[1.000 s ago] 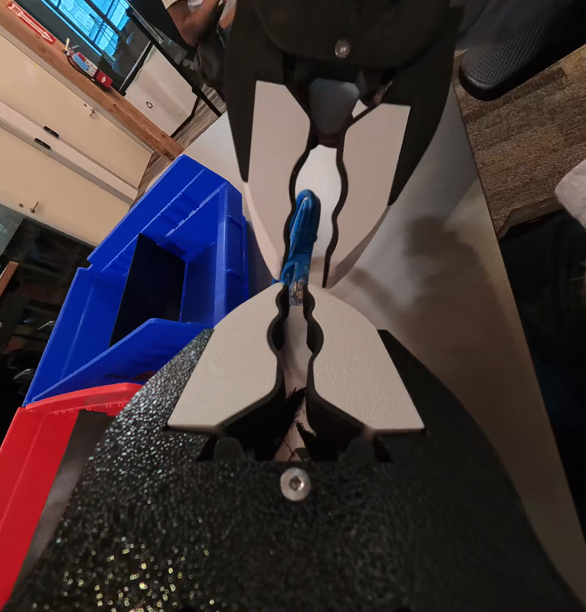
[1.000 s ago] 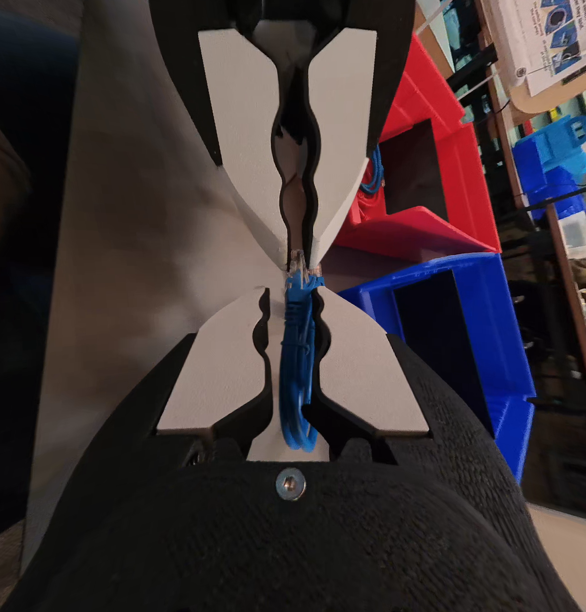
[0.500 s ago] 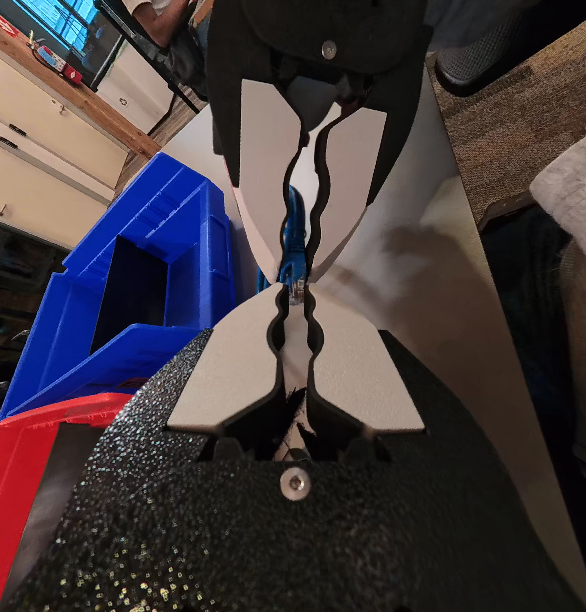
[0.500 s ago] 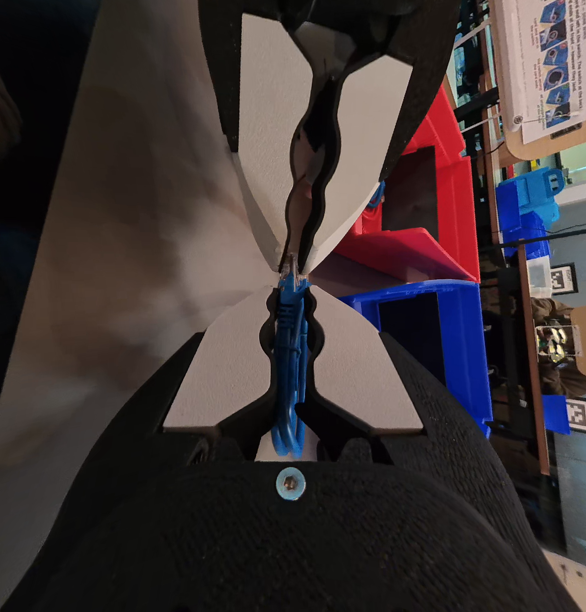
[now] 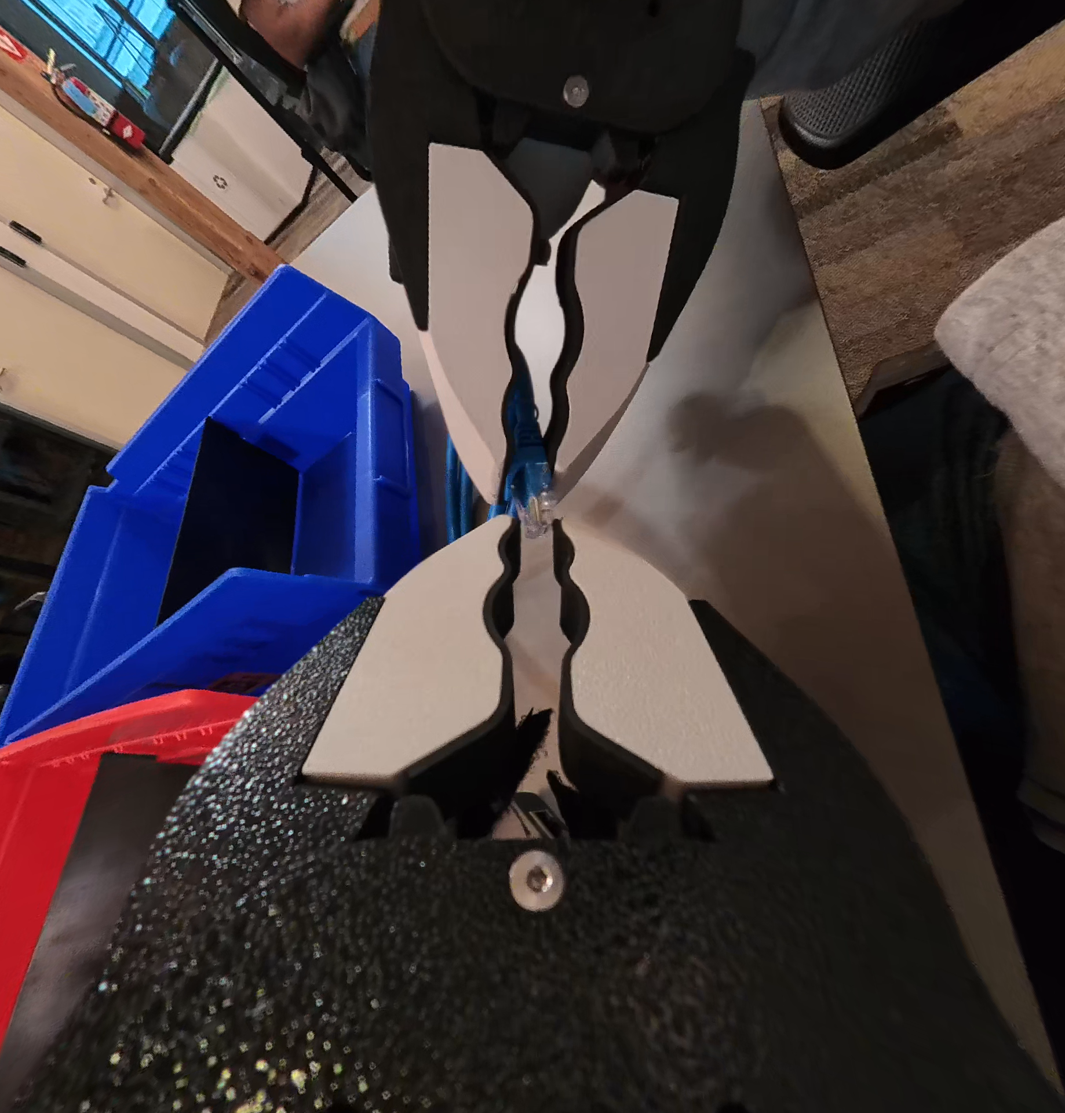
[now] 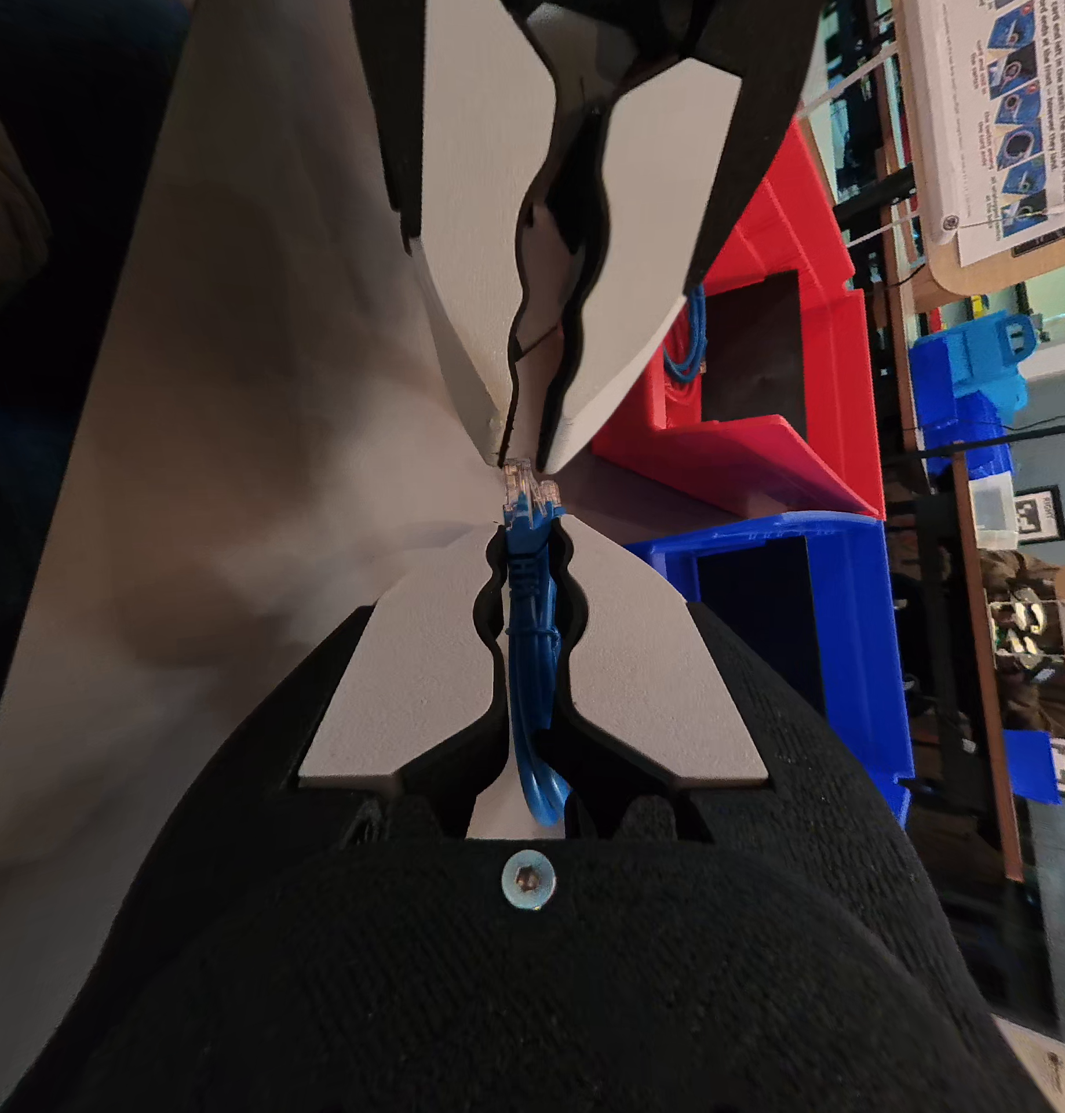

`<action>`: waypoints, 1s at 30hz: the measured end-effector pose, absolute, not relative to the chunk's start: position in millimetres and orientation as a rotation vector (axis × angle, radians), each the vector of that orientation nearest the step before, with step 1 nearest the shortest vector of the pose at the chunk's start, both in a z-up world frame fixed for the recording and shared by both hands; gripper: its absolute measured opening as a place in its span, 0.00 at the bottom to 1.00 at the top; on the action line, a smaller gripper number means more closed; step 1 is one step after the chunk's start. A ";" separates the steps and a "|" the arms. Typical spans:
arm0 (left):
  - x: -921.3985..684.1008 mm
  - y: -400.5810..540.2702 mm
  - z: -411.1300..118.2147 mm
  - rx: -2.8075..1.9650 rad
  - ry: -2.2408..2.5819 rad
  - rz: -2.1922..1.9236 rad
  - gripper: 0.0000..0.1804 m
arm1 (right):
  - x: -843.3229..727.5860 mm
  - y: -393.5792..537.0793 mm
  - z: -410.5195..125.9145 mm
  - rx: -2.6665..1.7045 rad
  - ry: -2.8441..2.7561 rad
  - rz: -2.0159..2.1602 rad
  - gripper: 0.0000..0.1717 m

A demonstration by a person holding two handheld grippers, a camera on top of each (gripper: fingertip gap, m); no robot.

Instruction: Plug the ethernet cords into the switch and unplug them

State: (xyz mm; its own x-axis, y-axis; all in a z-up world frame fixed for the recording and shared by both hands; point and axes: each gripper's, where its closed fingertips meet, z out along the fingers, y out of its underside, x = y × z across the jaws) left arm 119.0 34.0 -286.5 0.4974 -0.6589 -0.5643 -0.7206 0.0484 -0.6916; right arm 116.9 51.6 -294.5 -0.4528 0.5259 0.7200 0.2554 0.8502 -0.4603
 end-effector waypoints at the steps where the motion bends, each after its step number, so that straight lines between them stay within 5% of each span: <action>1: 119.1 34.4 -286.4 -1.635 1.207 0.090 0.04 | 116.7 52.0 -294.0 -0.576 -2.055 0.356 0.07; 30: 124.7 31.1 -281.8 -1.562 1.261 0.081 0.03 | 118.9 47.7 -292.3 -0.599 -2.063 0.442 0.08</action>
